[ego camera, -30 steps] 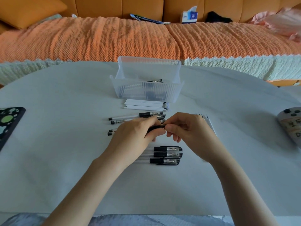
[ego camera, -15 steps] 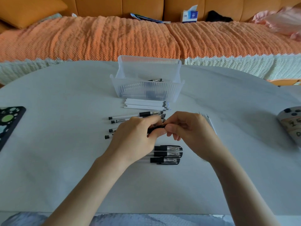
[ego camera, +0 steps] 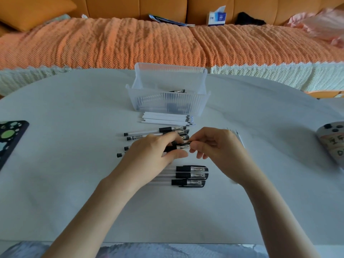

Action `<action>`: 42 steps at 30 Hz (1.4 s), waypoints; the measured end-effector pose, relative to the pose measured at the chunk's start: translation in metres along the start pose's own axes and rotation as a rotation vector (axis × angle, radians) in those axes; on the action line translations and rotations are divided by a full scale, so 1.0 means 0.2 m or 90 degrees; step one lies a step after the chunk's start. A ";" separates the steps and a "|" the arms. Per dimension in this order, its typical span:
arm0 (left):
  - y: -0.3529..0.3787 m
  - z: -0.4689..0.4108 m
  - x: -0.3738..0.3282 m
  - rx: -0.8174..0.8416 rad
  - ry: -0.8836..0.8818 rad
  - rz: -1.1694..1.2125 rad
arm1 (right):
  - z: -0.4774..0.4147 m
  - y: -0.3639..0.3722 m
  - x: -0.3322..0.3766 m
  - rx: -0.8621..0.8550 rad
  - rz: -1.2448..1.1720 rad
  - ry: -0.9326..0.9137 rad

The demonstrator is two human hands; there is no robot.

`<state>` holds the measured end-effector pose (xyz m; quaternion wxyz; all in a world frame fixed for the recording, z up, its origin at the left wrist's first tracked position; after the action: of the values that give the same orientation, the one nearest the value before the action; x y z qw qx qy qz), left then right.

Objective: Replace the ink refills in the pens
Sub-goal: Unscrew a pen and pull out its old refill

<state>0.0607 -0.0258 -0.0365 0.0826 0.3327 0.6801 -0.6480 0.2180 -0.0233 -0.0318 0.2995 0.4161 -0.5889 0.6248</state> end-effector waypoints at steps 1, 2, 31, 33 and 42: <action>0.00 0.00 0.01 0.013 -0.009 -0.018 | -0.01 -0.01 -0.02 -0.013 0.013 0.004; -0.01 0.00 0.03 0.022 -0.018 -0.031 | -0.01 -0.03 -0.03 -0.029 0.030 0.007; -0.06 0.00 0.01 -0.082 0.022 0.031 | -0.01 0.06 0.05 0.002 0.082 -0.044; -0.06 0.00 0.00 -0.078 0.022 0.043 | -0.01 0.06 0.05 -0.012 0.069 -0.048; -0.07 0.00 0.01 -0.094 0.038 0.060 | 0.00 0.03 0.04 -0.047 0.044 -0.036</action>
<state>0.0512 -0.0242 -0.0252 0.1170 0.3763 0.7117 -0.5815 0.2093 -0.0243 -0.0266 0.2759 0.4022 -0.6335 0.6007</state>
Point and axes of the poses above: each hand's wrist, its own z-axis away from the middle knuckle, its own y-axis out of the palm, x = y × z, the point moved 5 cm from there along -z, towards the middle knuckle, and after that the axes turned 2 degrees about -x, right-handed, at the moved point
